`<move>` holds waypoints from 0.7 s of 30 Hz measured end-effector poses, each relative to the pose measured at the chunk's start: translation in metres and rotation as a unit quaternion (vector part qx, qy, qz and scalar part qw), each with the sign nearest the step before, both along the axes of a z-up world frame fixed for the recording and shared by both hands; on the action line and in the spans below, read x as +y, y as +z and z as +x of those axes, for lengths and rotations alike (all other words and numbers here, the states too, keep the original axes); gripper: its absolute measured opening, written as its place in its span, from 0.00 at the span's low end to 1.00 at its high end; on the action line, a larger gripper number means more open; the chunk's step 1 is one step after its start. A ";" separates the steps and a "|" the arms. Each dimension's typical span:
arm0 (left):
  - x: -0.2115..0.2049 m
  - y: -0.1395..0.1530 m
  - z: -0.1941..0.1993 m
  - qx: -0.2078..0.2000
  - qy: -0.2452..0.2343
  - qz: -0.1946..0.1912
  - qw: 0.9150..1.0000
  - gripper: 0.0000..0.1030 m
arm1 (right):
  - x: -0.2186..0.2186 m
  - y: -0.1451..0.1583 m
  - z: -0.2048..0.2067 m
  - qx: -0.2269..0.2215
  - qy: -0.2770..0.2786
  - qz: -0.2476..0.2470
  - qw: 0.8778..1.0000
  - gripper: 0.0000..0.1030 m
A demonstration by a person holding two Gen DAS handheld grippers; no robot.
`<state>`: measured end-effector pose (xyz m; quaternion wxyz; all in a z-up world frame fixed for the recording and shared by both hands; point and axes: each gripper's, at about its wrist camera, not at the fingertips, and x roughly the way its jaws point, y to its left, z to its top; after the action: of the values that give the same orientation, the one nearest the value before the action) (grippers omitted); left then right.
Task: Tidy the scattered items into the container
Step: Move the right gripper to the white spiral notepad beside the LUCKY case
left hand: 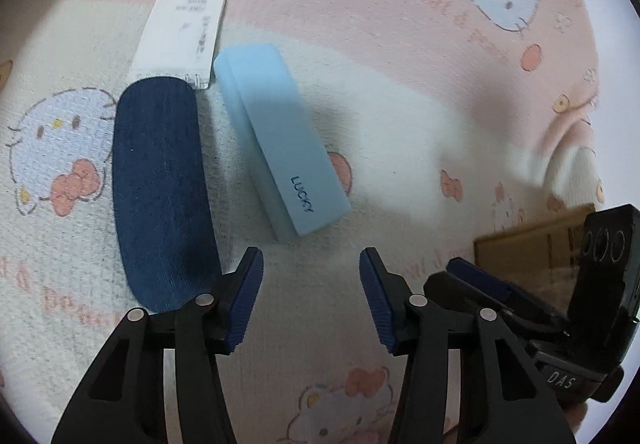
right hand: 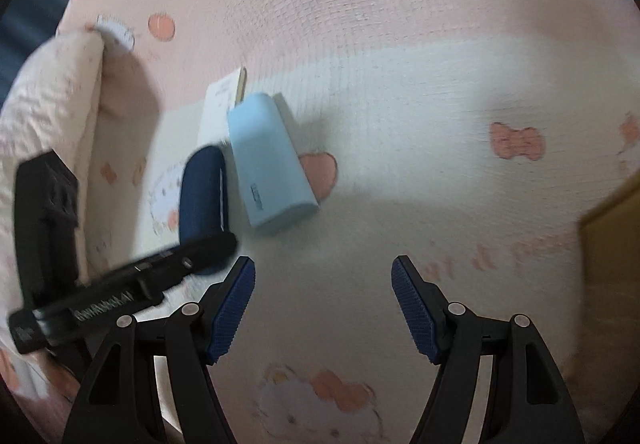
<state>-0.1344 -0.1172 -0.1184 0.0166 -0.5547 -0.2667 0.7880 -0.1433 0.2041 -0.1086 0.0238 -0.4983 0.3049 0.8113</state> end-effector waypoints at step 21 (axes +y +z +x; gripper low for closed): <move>-0.039 -0.016 -0.028 -0.005 0.112 0.029 0.993 0.37 | 0.005 -0.054 -0.055 0.042 -0.011 -0.085 0.995 0.19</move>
<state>-0.1623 -0.1559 -0.1345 -0.0571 -0.5244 -0.3501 0.7741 -0.1979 0.2086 -0.1630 -0.0222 -0.4601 0.3790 0.8026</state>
